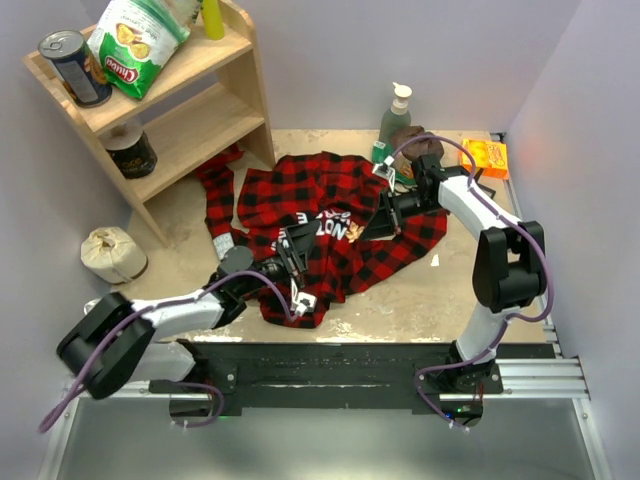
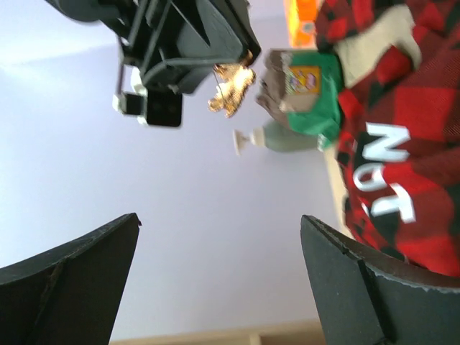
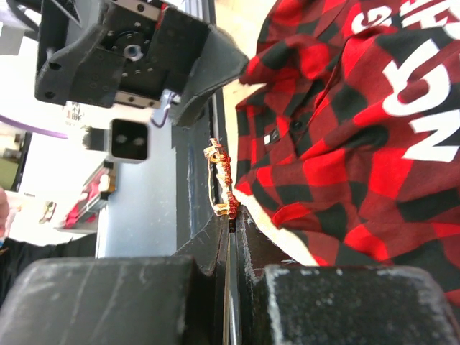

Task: Remove the brooch from the garment
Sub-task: Adjust the brooch.

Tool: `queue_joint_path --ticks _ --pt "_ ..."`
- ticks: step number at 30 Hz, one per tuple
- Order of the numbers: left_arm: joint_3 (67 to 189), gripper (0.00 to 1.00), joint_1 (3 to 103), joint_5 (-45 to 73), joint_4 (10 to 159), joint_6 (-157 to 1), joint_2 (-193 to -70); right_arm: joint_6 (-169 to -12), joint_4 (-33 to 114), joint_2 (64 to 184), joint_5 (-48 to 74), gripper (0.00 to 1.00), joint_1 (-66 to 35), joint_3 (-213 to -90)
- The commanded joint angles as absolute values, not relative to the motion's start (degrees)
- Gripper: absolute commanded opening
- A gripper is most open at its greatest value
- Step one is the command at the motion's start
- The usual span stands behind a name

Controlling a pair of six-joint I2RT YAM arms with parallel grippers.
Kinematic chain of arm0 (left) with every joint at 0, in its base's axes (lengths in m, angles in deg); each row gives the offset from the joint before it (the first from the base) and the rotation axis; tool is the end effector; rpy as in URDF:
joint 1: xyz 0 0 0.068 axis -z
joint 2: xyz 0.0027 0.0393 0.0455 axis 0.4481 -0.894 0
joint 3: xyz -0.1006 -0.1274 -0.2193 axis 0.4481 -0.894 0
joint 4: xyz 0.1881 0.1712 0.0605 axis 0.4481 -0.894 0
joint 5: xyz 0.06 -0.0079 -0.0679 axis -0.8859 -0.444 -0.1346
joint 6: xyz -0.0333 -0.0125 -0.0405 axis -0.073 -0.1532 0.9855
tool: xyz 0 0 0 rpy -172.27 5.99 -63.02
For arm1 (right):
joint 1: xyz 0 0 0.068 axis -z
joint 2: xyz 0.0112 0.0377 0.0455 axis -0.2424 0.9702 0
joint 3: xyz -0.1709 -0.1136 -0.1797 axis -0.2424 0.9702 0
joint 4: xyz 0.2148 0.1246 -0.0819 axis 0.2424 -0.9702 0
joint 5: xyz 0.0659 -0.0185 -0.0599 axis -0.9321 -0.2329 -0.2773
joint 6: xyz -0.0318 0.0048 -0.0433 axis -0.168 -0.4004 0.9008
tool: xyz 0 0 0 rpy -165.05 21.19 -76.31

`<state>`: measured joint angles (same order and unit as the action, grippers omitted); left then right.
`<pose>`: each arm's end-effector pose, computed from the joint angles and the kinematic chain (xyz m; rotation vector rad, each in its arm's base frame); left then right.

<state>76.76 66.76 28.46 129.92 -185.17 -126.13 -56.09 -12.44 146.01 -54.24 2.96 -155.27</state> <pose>0.1761 -0.1663 0.2119 1.5849 0.3140 0.4377 0.3341 0.1003 0.2467 -0.9276 2.0460 1.6494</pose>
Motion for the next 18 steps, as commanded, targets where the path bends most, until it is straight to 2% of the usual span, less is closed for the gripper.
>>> queue_joint_path --ticks 1,14,18 --pt "76.15 1.00 67.14 38.57 154.98 -190.01 -133.14 -45.11 -23.83 146.70 -56.56 0.00 3.31 -157.79" --pt "82.48 0.98 68.37 46.67 148.58 -204.24 -142.99 -42.56 -25.79 146.00 -53.84 0.00 2.08 -155.60" --pt "84.24 0.91 68.89 47.64 148.57 -206.44 -145.27 -40.53 -27.90 145.91 -51.82 0.00 -0.46 -155.07"
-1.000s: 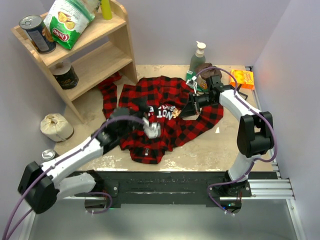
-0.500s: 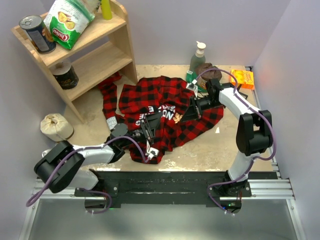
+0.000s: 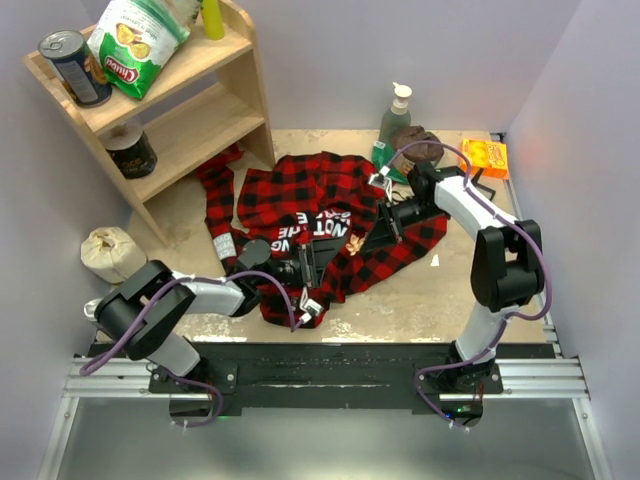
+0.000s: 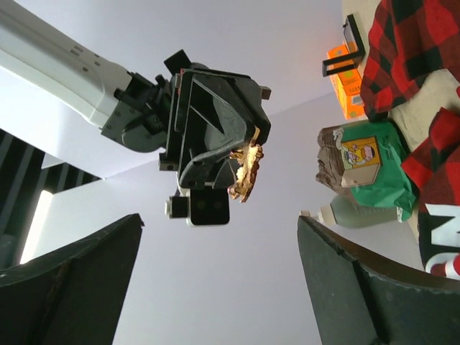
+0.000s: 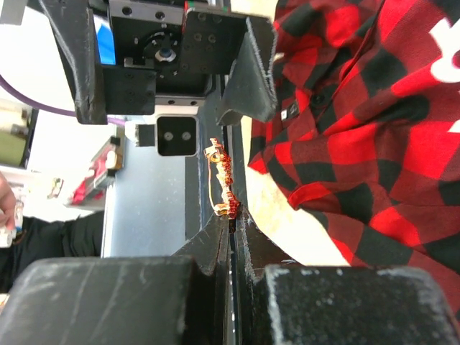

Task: Remove the brooch from the garment
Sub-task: Adjust the brooch.

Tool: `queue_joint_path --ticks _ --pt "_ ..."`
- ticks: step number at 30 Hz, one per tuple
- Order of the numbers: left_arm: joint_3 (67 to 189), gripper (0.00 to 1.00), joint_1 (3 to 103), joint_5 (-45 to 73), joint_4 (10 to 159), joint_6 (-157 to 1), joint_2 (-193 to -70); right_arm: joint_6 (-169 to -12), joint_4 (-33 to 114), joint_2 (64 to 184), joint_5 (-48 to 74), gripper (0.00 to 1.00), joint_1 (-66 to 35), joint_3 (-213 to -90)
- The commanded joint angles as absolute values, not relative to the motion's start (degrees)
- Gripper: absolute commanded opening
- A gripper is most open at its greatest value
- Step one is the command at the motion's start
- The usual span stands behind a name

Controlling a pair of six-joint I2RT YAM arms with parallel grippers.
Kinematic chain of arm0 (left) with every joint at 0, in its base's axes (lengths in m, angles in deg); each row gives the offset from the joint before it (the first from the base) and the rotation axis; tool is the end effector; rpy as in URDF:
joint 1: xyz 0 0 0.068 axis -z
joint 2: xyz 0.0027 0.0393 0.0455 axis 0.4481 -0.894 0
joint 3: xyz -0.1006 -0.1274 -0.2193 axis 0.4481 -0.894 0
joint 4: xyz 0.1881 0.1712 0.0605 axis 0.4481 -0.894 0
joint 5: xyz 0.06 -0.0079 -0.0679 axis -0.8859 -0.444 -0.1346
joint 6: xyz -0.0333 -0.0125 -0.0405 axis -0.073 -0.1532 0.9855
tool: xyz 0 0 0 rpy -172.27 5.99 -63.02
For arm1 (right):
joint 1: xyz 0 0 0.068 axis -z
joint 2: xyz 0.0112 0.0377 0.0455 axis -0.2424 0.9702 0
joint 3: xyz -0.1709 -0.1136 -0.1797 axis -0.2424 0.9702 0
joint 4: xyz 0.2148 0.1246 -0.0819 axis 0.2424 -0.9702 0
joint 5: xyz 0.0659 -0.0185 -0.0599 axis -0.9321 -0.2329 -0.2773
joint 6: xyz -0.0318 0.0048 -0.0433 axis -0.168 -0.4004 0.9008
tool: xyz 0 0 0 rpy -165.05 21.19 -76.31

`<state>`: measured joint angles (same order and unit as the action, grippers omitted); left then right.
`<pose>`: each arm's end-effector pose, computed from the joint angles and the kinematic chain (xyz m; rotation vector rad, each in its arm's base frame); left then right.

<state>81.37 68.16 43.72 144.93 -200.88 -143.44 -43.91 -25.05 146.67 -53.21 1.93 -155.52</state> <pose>0.1935 -0.2005 0.1903 1.5725 -0.1510 0.4446 0.3165 0.1027 0.2415 -1.0132 2.0749 1.6755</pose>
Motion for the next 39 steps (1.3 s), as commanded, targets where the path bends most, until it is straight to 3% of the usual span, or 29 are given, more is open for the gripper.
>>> queue_joint_path --ticks 1,9,14,28,39 --pt "84.50 0.90 69.16 47.64 148.66 -206.53 -145.80 -40.70 -27.64 145.82 -51.38 0.00 -0.91 -154.81" --pt "84.16 0.86 69.69 48.52 147.61 -209.26 -146.59 -42.11 -26.32 146.00 -50.67 0.00 -2.67 -153.49" --pt "83.63 0.67 69.69 48.52 147.34 -209.44 -145.98 -42.02 -26.23 146.17 -50.23 0.00 -2.76 -153.05" --pt "82.57 0.44 69.86 50.81 145.50 -211.63 -145.63 -42.02 -26.23 146.26 -50.23 0.00 -2.93 -153.22" --pt "81.34 0.43 70.65 50.55 144.71 -212.07 -145.19 -42.02 -26.40 146.61 -50.14 0.00 -3.11 -153.58"
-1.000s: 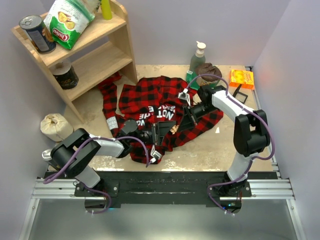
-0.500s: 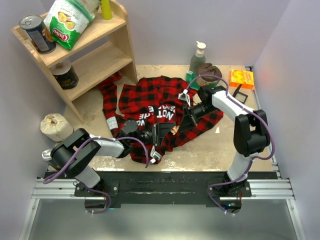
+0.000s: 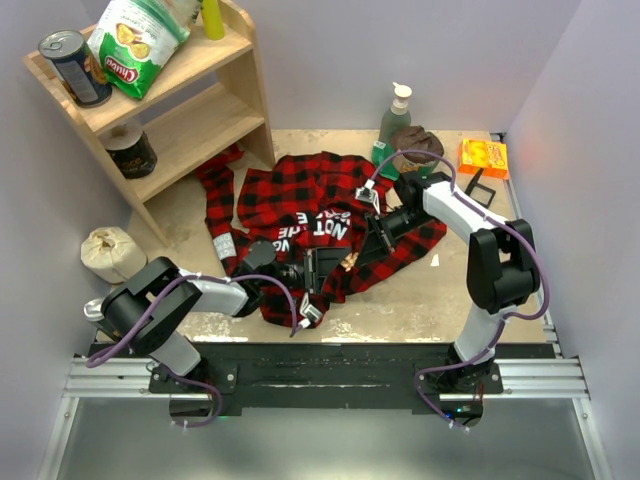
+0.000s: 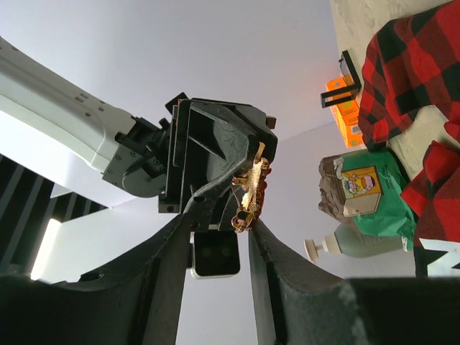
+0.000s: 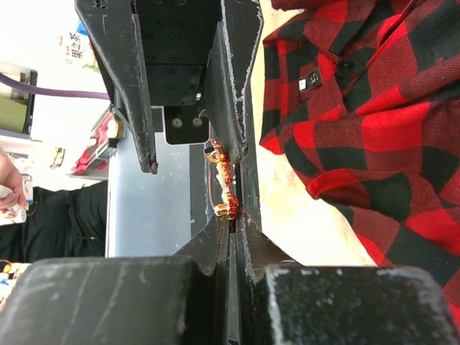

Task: Remove the brooch from the garment
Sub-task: Adjust the brooch.

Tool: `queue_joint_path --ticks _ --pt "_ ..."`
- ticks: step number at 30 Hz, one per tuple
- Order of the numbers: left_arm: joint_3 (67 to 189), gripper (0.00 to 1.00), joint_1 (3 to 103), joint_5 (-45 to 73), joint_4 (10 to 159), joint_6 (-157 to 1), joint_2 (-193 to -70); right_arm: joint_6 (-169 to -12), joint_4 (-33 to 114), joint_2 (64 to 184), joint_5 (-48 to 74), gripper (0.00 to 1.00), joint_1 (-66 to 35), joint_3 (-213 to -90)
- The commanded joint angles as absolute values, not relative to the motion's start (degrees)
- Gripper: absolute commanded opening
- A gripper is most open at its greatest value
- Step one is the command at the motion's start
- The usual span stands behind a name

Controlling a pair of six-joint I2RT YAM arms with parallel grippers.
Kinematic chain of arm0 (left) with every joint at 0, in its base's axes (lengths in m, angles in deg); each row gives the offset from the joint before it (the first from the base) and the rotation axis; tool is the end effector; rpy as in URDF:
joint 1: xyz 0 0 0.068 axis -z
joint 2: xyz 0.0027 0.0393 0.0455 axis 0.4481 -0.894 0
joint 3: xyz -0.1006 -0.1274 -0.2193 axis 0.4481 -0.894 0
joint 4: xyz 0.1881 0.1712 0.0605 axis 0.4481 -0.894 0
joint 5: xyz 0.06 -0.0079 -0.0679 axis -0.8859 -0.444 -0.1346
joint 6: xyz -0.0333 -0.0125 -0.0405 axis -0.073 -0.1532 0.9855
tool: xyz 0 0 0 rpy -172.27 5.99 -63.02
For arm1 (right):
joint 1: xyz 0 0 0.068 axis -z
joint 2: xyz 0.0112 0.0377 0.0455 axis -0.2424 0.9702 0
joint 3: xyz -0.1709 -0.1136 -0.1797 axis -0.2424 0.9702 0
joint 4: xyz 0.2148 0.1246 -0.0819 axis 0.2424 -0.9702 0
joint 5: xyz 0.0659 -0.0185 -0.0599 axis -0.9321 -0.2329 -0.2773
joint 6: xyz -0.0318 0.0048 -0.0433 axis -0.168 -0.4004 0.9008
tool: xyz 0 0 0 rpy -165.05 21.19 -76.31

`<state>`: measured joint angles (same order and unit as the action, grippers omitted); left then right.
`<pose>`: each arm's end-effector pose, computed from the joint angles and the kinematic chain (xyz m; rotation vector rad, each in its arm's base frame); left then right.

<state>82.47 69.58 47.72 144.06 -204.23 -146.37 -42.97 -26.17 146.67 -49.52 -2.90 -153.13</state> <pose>0.1914 -0.2106 0.1805 1.5918 -0.2520 0.3869 0.2999 0.1262 0.2292 -1.1298 2.1529 1.6766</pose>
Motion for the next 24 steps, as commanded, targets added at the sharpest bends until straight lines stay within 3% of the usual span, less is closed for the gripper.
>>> queue_joint_path --ticks 1,10,14,24 --pt "81.17 0.41 70.65 50.63 144.70 -211.90 -145.19 -42.02 -26.49 146.52 -50.14 0.00 -3.20 -153.58" --pt "80.73 0.38 71.44 50.28 144.70 -211.63 -145.01 -41.93 -26.41 146.61 -50.05 0.00 -3.72 -153.84" --pt "80.64 0.45 71.71 49.75 144.44 -211.72 -145.10 -41.93 -26.58 146.52 -50.05 0.00 -3.90 -153.84" --pt "81.08 0.44 72.06 48.44 144.09 -211.81 -145.63 -41.32 -27.63 146.17 -50.40 0.00 -3.99 -154.36"
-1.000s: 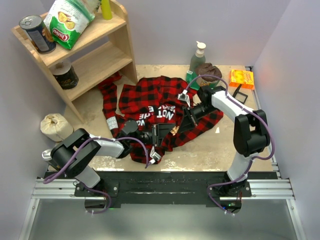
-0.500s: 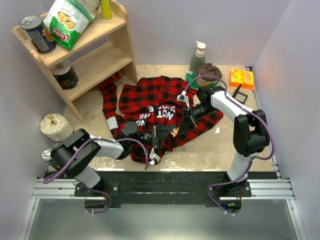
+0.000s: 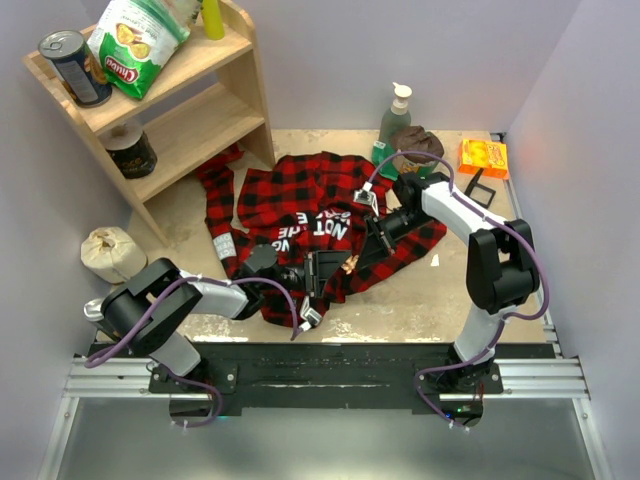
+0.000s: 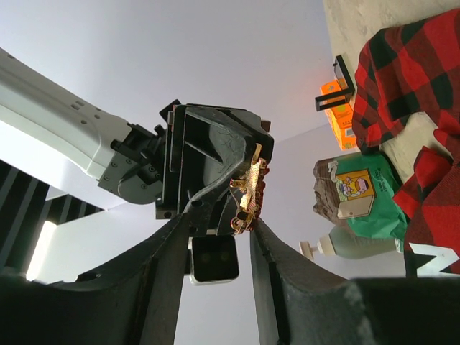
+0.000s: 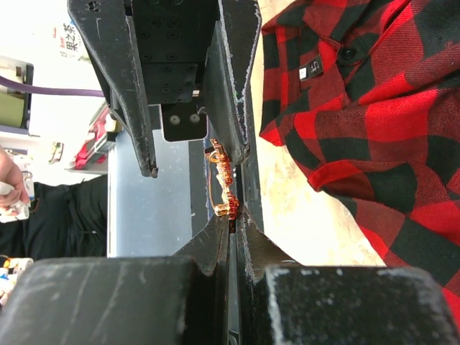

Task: Remove the brooch from the garment
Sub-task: Adjust the brooch.

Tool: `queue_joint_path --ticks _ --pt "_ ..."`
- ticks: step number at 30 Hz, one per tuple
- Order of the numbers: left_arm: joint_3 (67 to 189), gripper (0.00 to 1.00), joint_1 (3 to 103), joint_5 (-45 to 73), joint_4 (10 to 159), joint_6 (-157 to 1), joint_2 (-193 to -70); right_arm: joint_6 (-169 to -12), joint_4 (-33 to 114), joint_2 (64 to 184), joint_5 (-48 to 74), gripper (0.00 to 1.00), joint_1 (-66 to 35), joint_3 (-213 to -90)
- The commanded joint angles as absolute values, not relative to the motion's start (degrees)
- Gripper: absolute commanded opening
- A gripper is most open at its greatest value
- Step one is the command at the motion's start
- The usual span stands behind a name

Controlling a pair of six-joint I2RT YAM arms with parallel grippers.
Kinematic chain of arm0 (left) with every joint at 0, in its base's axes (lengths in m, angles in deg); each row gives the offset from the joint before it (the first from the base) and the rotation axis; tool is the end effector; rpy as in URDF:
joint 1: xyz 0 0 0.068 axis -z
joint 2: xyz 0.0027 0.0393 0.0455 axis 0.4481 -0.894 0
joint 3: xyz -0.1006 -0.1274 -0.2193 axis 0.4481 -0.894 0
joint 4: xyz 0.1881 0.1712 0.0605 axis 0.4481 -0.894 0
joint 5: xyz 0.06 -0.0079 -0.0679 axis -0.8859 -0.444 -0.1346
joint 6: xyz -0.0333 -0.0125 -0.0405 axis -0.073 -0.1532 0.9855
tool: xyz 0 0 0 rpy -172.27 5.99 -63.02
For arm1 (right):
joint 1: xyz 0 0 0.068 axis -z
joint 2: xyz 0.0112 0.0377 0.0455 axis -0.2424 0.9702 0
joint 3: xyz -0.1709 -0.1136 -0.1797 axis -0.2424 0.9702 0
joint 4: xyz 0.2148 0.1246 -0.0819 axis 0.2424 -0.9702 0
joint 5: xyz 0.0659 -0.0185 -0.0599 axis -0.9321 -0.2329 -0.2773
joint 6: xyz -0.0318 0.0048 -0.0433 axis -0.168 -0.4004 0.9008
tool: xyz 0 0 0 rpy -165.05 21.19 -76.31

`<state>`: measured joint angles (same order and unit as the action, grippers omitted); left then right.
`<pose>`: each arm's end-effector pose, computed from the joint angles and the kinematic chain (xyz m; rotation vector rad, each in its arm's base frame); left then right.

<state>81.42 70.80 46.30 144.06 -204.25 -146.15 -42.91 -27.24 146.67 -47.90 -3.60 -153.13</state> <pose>0.1849 -0.2118 0.1767 1.6045 -0.2446 0.3812 0.2968 0.1290 0.2284 -1.1517 2.1896 1.6616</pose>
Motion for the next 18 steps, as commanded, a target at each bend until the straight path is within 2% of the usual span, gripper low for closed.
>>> queue_joint_path --ticks 1,4,12,18 --pt "80.99 0.44 71.97 48.26 144.09 -211.72 -145.63 -38.10 -29.03 146.17 -51.01 0.00 -3.99 -154.72" --pt "81.17 0.43 72.06 47.29 144.35 -210.59 -145.54 -34.03 -34.22 146.17 -51.99 0.00 -3.99 -156.30" --pt "80.73 0.43 72.06 46.41 144.62 -209.96 -145.28 -37.01 -30.89 146.17 -51.11 0.00 -3.99 -155.16" --pt "80.38 0.30 72.15 46.41 144.70 -210.05 -145.19 -37.01 -30.89 146.70 -51.37 0.00 -3.99 -155.16"
